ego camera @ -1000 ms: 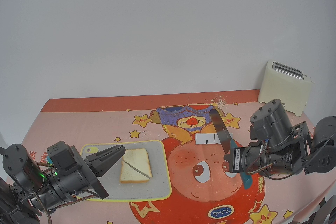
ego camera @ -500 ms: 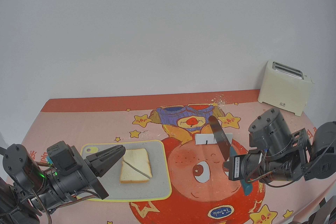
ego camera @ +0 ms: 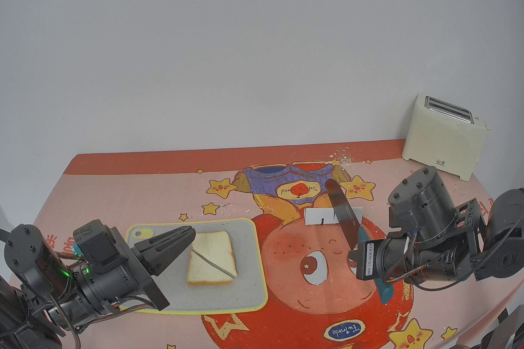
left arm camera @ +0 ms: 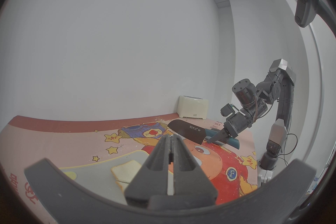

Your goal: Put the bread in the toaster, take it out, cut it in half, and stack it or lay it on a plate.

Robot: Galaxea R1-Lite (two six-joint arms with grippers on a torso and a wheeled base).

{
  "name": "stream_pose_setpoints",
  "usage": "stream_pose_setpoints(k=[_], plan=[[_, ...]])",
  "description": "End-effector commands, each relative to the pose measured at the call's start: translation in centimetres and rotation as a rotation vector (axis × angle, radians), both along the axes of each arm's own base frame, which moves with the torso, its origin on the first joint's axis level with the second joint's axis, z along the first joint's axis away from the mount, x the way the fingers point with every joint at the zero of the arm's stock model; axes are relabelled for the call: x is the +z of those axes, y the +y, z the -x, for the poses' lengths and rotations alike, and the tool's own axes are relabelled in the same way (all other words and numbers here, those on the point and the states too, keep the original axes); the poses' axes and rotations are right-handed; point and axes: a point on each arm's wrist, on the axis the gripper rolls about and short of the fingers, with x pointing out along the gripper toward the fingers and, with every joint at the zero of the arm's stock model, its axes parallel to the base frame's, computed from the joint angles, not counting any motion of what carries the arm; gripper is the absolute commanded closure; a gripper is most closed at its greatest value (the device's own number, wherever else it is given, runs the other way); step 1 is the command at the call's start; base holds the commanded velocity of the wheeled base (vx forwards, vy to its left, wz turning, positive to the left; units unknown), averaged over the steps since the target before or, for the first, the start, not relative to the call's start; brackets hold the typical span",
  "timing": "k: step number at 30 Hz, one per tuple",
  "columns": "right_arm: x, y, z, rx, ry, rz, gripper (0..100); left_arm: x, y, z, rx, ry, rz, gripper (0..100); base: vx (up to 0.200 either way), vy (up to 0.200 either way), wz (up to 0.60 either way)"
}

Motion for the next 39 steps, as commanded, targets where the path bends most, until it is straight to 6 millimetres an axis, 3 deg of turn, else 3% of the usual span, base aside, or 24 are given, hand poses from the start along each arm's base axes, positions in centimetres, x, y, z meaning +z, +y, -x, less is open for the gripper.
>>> stream_pose_setpoints(k=[1, 26, 39], plan=[[0.0, 0.0, 0.0, 0.0, -0.001, -0.001, 100, -0.1, 0.2, 0.2, 0.0, -0.002, 0.001, 100, 0.0, 0.0, 0.0], [-0.1, -0.1, -0.1, -0.004, 0.002, 0.002, 100, -0.1, 0.2, 0.2, 0.0, -0.001, 0.0, 100, 0.0, 0.0, 0.0], [-1.1, 0.2, -0.2, 0.0, 0.032, 0.032, 100, -0.1, 0.2, 0.2, 0.0, -0.001, 0.0, 100, 0.0, 0.0, 0.0]])
